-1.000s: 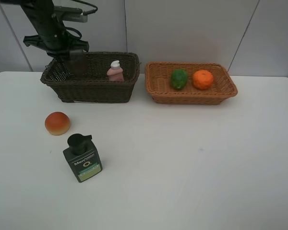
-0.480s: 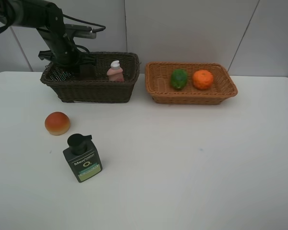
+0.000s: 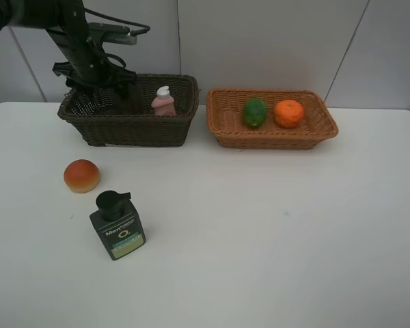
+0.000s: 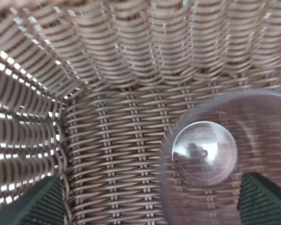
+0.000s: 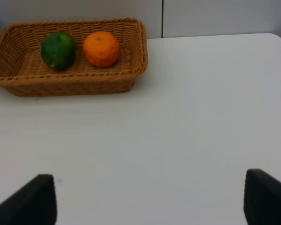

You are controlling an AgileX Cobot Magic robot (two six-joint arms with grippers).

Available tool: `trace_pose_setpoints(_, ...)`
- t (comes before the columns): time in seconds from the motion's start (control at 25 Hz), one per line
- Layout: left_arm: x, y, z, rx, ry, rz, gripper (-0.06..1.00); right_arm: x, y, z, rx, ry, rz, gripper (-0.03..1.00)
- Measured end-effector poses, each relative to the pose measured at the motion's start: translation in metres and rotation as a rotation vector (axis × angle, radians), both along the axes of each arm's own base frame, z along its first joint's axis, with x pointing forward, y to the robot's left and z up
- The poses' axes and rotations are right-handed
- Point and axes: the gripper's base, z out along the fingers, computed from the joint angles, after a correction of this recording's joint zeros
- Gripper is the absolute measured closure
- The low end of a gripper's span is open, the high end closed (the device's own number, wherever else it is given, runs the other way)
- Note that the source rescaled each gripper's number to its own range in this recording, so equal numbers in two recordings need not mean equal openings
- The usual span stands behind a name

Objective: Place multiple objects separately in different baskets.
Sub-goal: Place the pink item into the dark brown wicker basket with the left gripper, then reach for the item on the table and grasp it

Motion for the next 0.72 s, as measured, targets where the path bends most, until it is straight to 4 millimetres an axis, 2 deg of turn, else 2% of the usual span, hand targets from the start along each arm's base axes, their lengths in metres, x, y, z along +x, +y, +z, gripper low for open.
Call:
trace_pose_setpoints(0.24,-0.018,0.004,0.051,-0.008,-0.008,0.019,-0.03,0.0,0.0,0.0,0.0,0.0,0.0,0.25)
trace_pose_setpoints(0.44,-0.046,0.0,0.097,0.027,0.017,-0.037,-0.03,0.0,0.0,0.0,0.0,0.0,0.0,0.25)
trace_pose_setpoints(0.48,-0.046,0.0,0.097,0.027,0.017,-0.037,-0.03,0.0,0.0,0.0,0.0,0.0,0.0,0.25)
trace_pose_setpoints(0.56,-0.07,-0.012,0.11,0.05,0.043,-0.104,-0.03,0.0,0.0,0.0,0.0,0.0,0.0,0.25)
trace_pose_setpoints(0.72,-0.105,-0.026,0.111,0.078,0.086,-0.198,-0.03,0.0,0.0,0.0,0.0,0.0,0.0,0.25)
